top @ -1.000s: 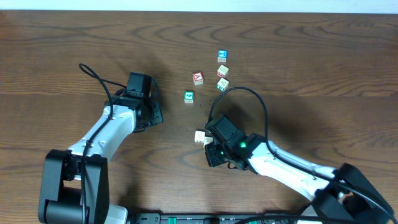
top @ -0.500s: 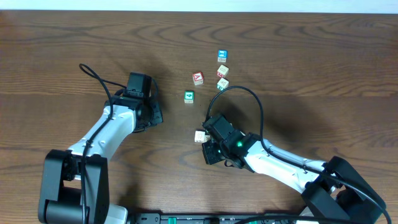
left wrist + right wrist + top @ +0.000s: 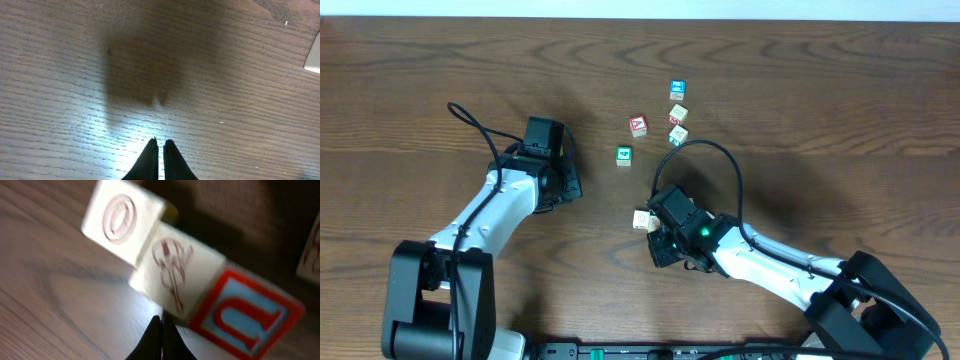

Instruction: Lift 5 blocks

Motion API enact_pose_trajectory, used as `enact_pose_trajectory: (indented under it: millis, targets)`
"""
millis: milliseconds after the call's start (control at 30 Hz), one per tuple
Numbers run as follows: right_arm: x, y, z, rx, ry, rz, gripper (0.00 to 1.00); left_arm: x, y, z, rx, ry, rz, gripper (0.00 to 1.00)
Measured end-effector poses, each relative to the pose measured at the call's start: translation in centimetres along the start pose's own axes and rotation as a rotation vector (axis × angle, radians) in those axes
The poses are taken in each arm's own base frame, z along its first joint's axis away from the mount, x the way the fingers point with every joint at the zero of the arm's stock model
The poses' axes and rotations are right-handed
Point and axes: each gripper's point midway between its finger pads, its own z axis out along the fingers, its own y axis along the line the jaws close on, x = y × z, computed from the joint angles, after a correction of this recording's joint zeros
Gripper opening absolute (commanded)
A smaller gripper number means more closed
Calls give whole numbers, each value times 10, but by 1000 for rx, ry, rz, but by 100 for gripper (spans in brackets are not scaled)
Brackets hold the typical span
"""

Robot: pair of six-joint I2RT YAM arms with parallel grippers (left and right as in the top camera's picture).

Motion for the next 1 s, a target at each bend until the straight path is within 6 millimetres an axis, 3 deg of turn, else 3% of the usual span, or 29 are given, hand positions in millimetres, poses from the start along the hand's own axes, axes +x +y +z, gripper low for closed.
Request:
enact_pose_trajectory:
  millis: [200,667,867,1000]
  targets:
    - [11,-6,0,34,41,-1,1,0,0,0,0,0,0,7]
    - [-4,-8,0,57,-26,-16,1,1,0,0,-2,5,0,8]
    - [12,-16,-2,91,40,-17,1,3,1,0,-6,13,-1,7]
    - [33,-27,-11,142,126,15,1,4,2,0,-8,17,-1,8]
